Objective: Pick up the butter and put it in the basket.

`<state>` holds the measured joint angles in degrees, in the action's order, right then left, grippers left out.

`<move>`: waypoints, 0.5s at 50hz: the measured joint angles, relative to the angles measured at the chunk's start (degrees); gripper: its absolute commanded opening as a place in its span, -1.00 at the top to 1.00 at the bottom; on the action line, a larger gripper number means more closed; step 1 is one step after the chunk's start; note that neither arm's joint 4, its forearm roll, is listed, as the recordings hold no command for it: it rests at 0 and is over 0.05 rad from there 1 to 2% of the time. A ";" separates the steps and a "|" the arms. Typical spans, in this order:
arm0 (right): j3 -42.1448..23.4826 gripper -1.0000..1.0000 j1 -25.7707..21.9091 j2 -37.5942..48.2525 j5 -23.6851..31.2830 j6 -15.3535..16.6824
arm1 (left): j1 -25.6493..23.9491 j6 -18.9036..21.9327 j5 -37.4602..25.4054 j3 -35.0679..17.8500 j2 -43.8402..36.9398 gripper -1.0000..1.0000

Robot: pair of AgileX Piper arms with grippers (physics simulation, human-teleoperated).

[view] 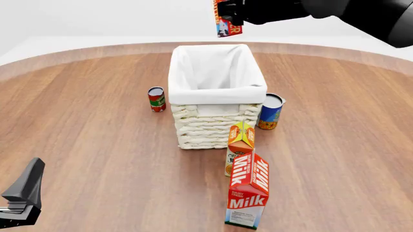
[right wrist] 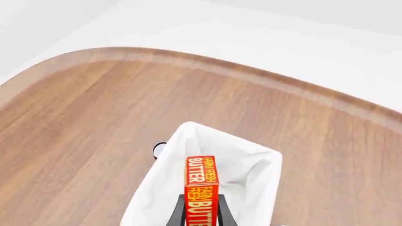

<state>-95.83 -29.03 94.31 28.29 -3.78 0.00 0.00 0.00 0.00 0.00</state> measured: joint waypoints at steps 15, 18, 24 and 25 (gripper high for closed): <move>-3.02 1.00 0.57 4.33 -0.90 0.09 | 0.00 0.00 0.00 0.00 0.00 -1.00; -3.74 1.00 0.70 5.18 -0.95 0.02 | 0.00 0.00 0.00 0.00 0.00 -1.00; -4.98 1.00 0.71 6.76 -0.93 -0.09 | 0.00 0.00 0.00 0.00 0.00 -1.00; -5.13 1.00 0.67 7.03 -0.94 -0.12 | 0.00 0.00 0.00 0.00 0.00 -1.00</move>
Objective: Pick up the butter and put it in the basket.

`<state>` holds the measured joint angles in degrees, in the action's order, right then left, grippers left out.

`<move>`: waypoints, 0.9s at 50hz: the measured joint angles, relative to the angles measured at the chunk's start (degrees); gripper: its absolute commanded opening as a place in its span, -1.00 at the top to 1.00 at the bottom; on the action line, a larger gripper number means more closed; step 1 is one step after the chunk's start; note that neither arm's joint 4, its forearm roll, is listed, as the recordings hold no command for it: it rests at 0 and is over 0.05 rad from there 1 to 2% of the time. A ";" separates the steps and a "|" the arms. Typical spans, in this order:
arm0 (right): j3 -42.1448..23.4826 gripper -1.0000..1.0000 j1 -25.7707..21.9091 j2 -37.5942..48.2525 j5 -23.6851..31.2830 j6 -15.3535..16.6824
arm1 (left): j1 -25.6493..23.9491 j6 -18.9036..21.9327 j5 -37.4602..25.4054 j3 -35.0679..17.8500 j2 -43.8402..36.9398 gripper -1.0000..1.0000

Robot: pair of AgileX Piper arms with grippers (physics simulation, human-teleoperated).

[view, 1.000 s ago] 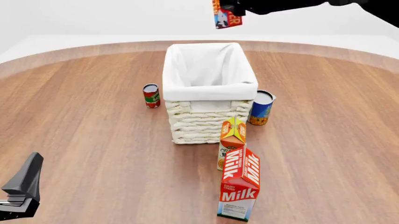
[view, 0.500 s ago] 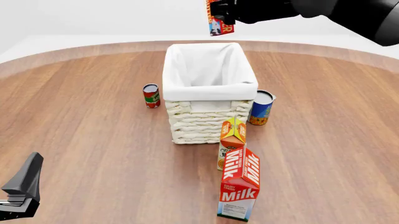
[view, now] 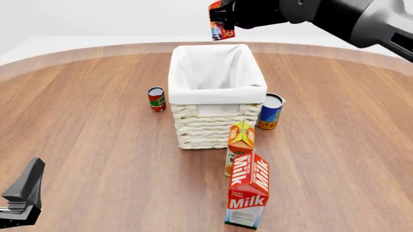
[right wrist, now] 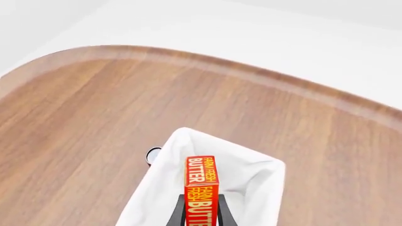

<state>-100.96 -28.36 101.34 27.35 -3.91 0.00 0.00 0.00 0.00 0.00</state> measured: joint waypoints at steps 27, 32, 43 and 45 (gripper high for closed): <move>-2.88 1.00 0.11 6.34 -0.88 -0.68 | 0.00 0.00 0.00 0.00 0.00 -1.00; -3.29 1.00 0.67 7.72 -1.35 -0.78 | 0.00 0.00 0.00 0.00 0.00 -1.00; -3.17 1.00 1.35 9.90 -2.43 -0.95 | 0.00 0.00 0.00 0.00 0.00 -1.00; -3.21 1.00 1.48 10.26 -2.56 -0.97 | 0.00 0.00 0.00 0.00 0.00 -1.00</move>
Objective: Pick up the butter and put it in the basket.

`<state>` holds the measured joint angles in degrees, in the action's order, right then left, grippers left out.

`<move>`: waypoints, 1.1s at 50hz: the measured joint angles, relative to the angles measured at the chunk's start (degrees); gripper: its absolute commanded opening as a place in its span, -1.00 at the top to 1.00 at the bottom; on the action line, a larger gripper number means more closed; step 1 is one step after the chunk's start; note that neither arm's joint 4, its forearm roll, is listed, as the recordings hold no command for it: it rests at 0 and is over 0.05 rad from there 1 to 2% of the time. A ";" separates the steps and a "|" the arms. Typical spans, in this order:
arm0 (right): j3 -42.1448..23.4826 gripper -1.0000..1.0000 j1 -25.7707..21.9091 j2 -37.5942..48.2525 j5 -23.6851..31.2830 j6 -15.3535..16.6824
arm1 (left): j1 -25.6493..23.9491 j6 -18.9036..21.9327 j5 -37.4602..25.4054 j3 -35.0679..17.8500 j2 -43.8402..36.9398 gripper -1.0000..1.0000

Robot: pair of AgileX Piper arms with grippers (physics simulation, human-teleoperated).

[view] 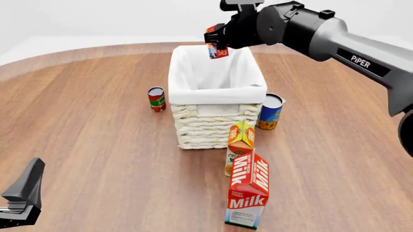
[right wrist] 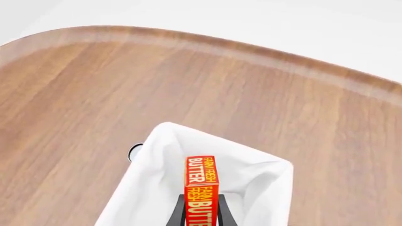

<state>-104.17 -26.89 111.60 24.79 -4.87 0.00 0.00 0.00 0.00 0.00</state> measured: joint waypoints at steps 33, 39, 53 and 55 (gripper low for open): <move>-0.67 1.00 1.21 3.80 -1.51 -0.46 | 0.00 0.00 0.00 0.00 0.00 -1.00; -0.57 1.00 1.15 4.13 -1.71 -0.70 | 0.00 0.00 0.00 0.00 0.00 -1.00; -0.49 1.00 1.30 5.10 -2.19 -0.96 | 0.00 0.00 0.00 0.00 0.00 -1.00; -0.51 1.00 1.33 5.25 -2.24 -0.99 | 0.00 0.00 0.00 0.00 0.00 -1.00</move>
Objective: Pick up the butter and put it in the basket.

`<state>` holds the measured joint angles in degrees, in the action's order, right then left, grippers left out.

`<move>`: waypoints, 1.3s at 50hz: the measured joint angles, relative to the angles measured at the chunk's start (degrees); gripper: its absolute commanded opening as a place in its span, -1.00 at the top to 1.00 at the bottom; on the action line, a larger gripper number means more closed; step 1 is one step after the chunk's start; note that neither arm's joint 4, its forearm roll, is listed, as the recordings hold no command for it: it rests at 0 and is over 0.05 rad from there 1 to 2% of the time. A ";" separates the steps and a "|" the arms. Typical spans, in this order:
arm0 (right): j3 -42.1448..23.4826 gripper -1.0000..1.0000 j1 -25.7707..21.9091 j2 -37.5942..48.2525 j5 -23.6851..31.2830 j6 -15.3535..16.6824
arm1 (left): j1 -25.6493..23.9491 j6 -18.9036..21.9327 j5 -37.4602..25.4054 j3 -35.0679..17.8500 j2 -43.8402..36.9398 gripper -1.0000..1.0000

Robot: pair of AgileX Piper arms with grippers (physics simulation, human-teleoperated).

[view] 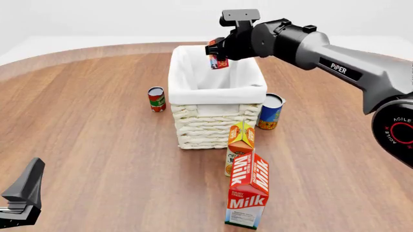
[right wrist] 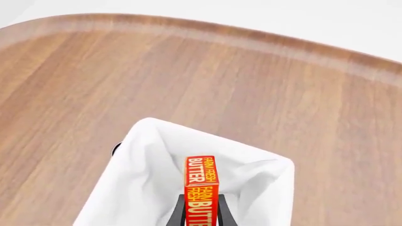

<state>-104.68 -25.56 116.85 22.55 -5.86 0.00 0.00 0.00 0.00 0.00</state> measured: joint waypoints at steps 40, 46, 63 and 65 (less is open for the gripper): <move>0.33 1.00 0.58 1.57 -1.11 -0.04 | 0.00 0.00 0.00 0.00 0.00 -1.00; 0.69 -1.00 0.40 1.14 -1.59 0.01 | 0.00 0.00 0.00 0.00 0.00 -1.00; 1.45 -1.00 -0.21 -0.68 -2.87 -0.09 | 0.00 0.00 0.00 0.00 0.00 -1.00; 1.51 -1.00 -0.24 -0.77 -2.94 -0.11 | 0.00 0.00 0.00 0.00 0.00 -1.00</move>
<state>-103.17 -25.79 116.08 19.61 -5.97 0.00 0.00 0.00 0.00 0.00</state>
